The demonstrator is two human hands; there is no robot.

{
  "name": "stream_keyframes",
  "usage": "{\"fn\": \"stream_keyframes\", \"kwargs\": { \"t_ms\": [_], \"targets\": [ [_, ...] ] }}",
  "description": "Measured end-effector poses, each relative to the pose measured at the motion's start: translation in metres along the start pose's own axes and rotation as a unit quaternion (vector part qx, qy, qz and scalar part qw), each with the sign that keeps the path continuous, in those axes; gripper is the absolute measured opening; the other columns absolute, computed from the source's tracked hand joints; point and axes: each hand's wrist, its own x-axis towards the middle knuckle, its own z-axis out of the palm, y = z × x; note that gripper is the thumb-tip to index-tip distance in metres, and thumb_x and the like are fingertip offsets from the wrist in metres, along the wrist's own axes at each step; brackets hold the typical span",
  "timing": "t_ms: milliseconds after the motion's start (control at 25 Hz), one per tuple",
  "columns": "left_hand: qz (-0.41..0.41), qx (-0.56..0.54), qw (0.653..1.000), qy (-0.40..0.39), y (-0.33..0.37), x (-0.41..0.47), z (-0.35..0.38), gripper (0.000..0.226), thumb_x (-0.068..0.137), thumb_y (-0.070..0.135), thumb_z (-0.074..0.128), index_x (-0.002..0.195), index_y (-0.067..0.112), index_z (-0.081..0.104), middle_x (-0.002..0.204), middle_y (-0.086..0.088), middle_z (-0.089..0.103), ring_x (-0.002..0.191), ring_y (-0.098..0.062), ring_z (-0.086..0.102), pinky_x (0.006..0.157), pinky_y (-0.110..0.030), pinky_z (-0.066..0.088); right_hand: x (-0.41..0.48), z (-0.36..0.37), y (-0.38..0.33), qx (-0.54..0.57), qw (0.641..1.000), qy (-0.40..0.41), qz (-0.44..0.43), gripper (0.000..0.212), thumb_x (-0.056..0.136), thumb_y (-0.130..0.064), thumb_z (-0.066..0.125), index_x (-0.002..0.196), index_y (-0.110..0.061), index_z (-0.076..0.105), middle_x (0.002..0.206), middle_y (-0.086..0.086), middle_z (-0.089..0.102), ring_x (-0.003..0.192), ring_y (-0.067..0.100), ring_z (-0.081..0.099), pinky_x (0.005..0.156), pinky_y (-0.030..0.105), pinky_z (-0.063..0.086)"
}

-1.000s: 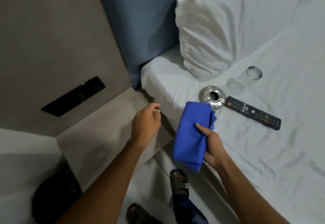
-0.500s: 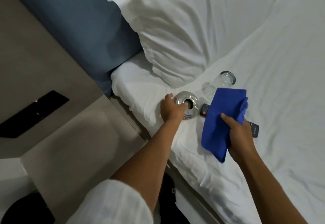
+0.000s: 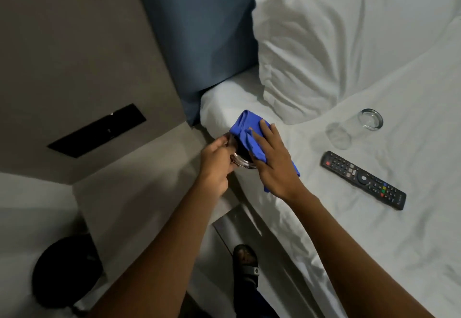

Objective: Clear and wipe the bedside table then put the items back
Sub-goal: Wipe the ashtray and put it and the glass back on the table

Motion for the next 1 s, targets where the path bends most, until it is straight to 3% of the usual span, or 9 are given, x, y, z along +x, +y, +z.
{"fn": "stream_keyframes", "kwargs": {
  "t_ms": [200, 320, 400, 480, 600, 680, 800, 920, 1000],
  "targets": [
    [0.042, -0.04, 0.996, 0.071, 0.02, -0.019, -0.063, 0.043, 0.09, -0.007, 0.047, 0.117, 0.021, 0.066, 0.103, -0.011, 0.073, 0.08, -0.019, 0.071, 0.061, -0.024, 0.06, -0.012, 0.044, -0.042, -0.035, 0.995, -0.07, -0.067, 0.054, 0.094, -0.004, 0.055, 0.146, -0.007, 0.038, 0.161, 0.015, 0.021, 0.151, 0.034, 0.007, 0.123, 0.047, 0.012],
    [0.093, -0.008, 0.989, 0.113, 0.022, -0.023, -0.105, 0.04, 0.095, 0.0, 0.052, 0.129, 0.018, 0.061, 0.117, -0.017, 0.069, 0.087, -0.017, 0.067, 0.08, -0.033, 0.059, -0.023, 0.069, -0.061, -0.023, 0.987, -0.128, -0.092, 0.052, 0.095, -0.001, 0.054, 0.144, -0.008, 0.043, 0.161, 0.01, 0.024, 0.151, 0.026, 0.01, 0.118, 0.017, 0.002],
    [0.111, -0.001, 0.984, 0.136, 0.022, -0.027, -0.135, 0.038, 0.095, -0.001, 0.051, 0.128, 0.017, 0.06, 0.119, -0.015, 0.067, 0.096, -0.02, 0.066, 0.084, -0.037, 0.059, -0.033, 0.086, -0.065, 0.016, 0.989, -0.144, -0.034, 0.046, 0.097, -0.007, 0.052, 0.142, -0.014, 0.048, 0.16, 0.002, 0.027, 0.148, 0.017, 0.019, 0.111, 0.006, 0.005],
    [0.105, -0.02, 0.983, 0.149, 0.017, -0.036, -0.163, 0.034, 0.096, 0.0, 0.05, 0.118, 0.023, 0.061, 0.111, -0.009, 0.066, 0.09, -0.018, 0.065, 0.068, -0.031, 0.059, -0.038, 0.094, -0.068, 0.091, 0.985, -0.083, 0.122, 0.038, 0.1, -0.019, 0.051, 0.138, -0.022, 0.053, 0.153, 0.001, 0.041, 0.136, 0.019, 0.041, 0.112, 0.023, 0.025],
    [0.035, -0.039, 0.995, 0.09, -0.01, -0.06, -0.203, 0.033, 0.096, 0.003, 0.05, 0.107, 0.032, 0.061, 0.111, -0.004, 0.065, 0.091, -0.017, 0.066, 0.065, -0.033, 0.056, -0.024, 0.108, -0.091, 0.274, 0.912, -0.02, 0.305, 0.025, 0.1, -0.035, 0.049, 0.119, -0.025, 0.06, 0.107, 0.007, 0.069, 0.085, 0.021, 0.063, 0.077, 0.038, 0.052],
    [-0.003, -0.038, 0.997, 0.066, -0.029, -0.071, -0.218, 0.032, 0.096, 0.004, 0.052, 0.108, 0.032, 0.062, 0.11, -0.004, 0.067, 0.093, -0.018, 0.066, 0.07, -0.035, 0.056, -0.01, 0.124, -0.11, 0.368, 0.875, -0.053, 0.309, 0.027, 0.1, -0.037, 0.049, 0.117, -0.02, 0.062, 0.099, 0.006, 0.072, 0.082, 0.021, 0.068, 0.071, 0.033, 0.055],
    [0.003, -0.065, 0.987, 0.144, -0.038, -0.068, -0.237, 0.034, 0.096, 0.004, 0.053, 0.116, 0.03, 0.058, 0.103, -0.003, 0.068, 0.092, -0.018, 0.066, 0.071, -0.035, 0.055, -0.011, 0.161, -0.133, 0.395, 0.863, -0.119, 0.29, 0.022, 0.1, -0.038, 0.049, 0.102, -0.024, 0.066, 0.086, -0.002, 0.078, 0.078, 0.014, 0.074, 0.061, 0.023, 0.057],
    [0.03, -0.061, 0.973, 0.221, -0.036, -0.057, -0.265, 0.034, 0.094, 0.002, 0.055, 0.115, 0.029, 0.057, 0.099, 0.002, 0.065, 0.088, -0.016, 0.065, 0.061, -0.031, 0.055, -0.025, 0.189, -0.131, 0.399, 0.842, -0.141, 0.334, 0.019, 0.098, -0.043, 0.051, 0.104, -0.03, 0.063, 0.095, 0.0, 0.077, 0.09, 0.021, 0.072, 0.072, 0.033, 0.058],
    [0.033, -0.052, 0.962, 0.265, -0.044, -0.05, -0.286, 0.036, 0.09, -0.003, 0.055, 0.113, 0.026, 0.057, 0.1, 0.001, 0.064, 0.089, -0.018, 0.064, 0.07, -0.039, 0.059, -0.034, 0.198, -0.12, 0.428, 0.808, -0.134, 0.382, 0.017, 0.097, -0.042, 0.054, 0.104, -0.028, 0.06, 0.101, 0.008, 0.074, 0.093, 0.028, 0.071, 0.073, 0.04, 0.059]
  ]
}}
